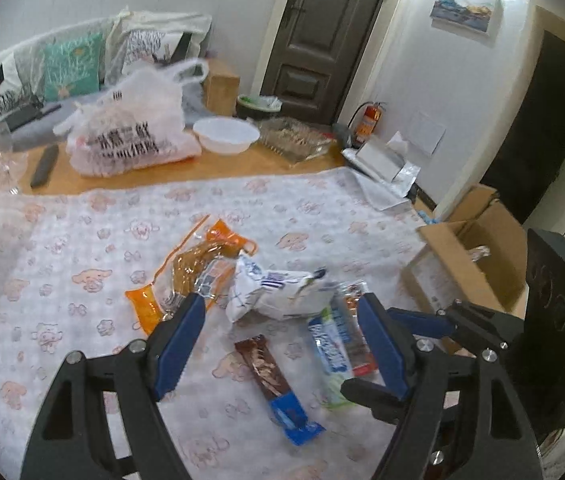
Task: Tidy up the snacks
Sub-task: 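Move both grippers back over the remaining snacks, then close both grippers on the white-and-blue snack bag and lift it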
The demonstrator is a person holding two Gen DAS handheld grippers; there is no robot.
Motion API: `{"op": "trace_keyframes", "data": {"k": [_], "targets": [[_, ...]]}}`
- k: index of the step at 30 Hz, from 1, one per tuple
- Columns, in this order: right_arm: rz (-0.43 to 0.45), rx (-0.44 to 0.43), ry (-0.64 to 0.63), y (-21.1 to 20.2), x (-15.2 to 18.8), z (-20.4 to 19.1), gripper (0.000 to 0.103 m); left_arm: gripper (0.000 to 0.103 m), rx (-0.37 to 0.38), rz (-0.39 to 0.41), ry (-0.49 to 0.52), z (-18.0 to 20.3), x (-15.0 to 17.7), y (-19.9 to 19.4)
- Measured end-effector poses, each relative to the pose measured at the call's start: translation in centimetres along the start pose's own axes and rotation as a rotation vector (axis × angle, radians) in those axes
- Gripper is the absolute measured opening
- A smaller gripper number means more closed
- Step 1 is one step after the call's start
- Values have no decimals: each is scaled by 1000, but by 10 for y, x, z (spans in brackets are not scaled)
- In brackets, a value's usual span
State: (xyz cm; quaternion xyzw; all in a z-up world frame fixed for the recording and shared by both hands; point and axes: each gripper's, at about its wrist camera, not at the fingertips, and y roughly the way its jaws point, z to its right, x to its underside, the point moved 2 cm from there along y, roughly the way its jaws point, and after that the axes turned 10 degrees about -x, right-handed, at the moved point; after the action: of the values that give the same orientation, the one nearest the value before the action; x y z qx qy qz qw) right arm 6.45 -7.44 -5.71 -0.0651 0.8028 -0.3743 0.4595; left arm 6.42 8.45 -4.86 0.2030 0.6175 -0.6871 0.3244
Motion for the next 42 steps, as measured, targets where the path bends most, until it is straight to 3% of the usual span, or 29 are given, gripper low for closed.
{"op": "trace_keyframes", "data": {"k": [4,6,9,14,22,25,28,35,42], "targets": [[-11,69,39,27,-7,17,73,76,10,-67,1,-4,-6,44],[-14,93,53,39,-9,26,81,76,34,-101,-4,-6,-7,67],[-16,122,72,54,-13,41,82,76,81,-150,-24,-12,-8,92],[-41,103,99,81,-17,62,84,76,196,-200,-53,-15,-11,120],[-39,50,84,94,-19,68,85,78,276,-230,-72,-15,-10,136],[-43,73,67,95,-19,67,80,77,269,-230,-59,-13,-9,136],[-41,86,67,93,-19,67,69,70,222,-220,-8,-6,-6,134],[-24,81,31,81,-19,52,52,55,179,-205,3,-4,-6,118],[48,73,-15,45,-25,23,50,55,139,-112,29,5,-12,67]]}}
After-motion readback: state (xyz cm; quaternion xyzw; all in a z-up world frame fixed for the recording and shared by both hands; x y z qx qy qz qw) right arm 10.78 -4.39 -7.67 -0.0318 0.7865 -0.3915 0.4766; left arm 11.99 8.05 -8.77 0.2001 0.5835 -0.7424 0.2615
